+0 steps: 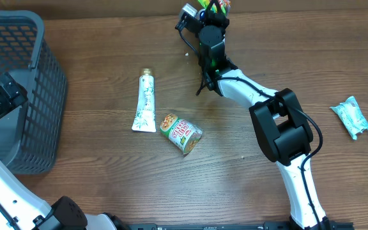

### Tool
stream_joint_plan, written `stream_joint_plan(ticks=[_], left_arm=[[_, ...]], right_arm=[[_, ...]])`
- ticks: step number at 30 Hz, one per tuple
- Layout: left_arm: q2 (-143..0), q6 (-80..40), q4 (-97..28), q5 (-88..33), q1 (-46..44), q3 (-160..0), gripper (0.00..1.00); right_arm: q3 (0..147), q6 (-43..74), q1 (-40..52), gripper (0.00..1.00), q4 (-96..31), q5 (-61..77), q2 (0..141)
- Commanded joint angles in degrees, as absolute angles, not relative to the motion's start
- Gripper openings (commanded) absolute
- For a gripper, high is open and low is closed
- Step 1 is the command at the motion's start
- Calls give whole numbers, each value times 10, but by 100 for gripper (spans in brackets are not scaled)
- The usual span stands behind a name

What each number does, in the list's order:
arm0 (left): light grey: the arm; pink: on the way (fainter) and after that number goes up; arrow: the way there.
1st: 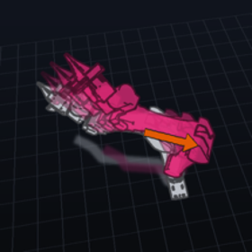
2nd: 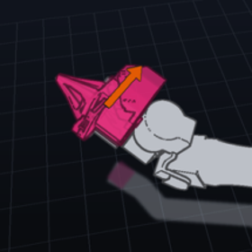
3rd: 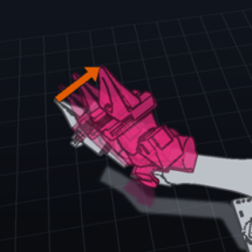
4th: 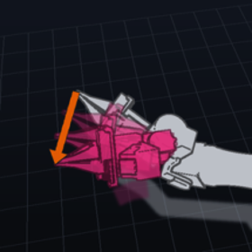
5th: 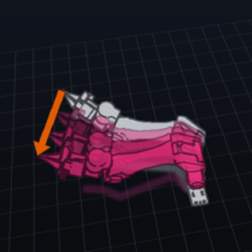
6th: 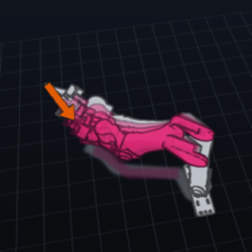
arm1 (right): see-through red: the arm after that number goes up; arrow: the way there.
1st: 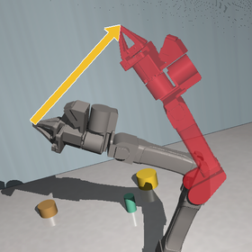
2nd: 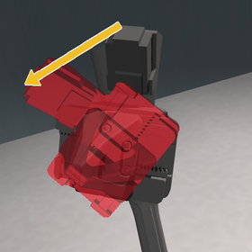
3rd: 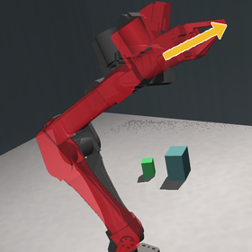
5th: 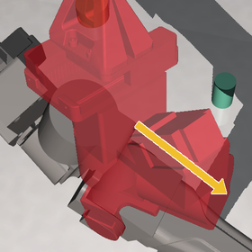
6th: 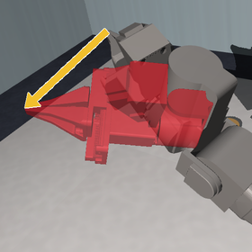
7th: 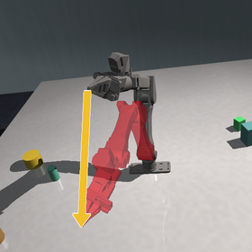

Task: Scan the item barcode
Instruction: 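Lift the gummy bag and hold it up to the scanner, then carry the gummy bag right and release it beside the wipes pack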

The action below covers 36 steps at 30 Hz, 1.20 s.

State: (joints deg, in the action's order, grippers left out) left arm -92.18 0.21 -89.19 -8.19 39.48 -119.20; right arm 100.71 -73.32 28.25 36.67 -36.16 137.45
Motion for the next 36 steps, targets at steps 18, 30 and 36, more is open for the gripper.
stream_joint_plan(ticks=[18, 30, 36], left_arm=[[-922, 11, -891, -84, 396, -1193, 100], [-922, 11, -891, -84, 396, -1193, 100], [-922, 11, -891, -84, 396, -1193, 100]], right_arm=[[1020, -740, 256, 4, 368, -245, 1366], [1020, -740, 240, 4, 368, -234, 1366], [1020, -740, 235, 4, 369, -217, 1366]])
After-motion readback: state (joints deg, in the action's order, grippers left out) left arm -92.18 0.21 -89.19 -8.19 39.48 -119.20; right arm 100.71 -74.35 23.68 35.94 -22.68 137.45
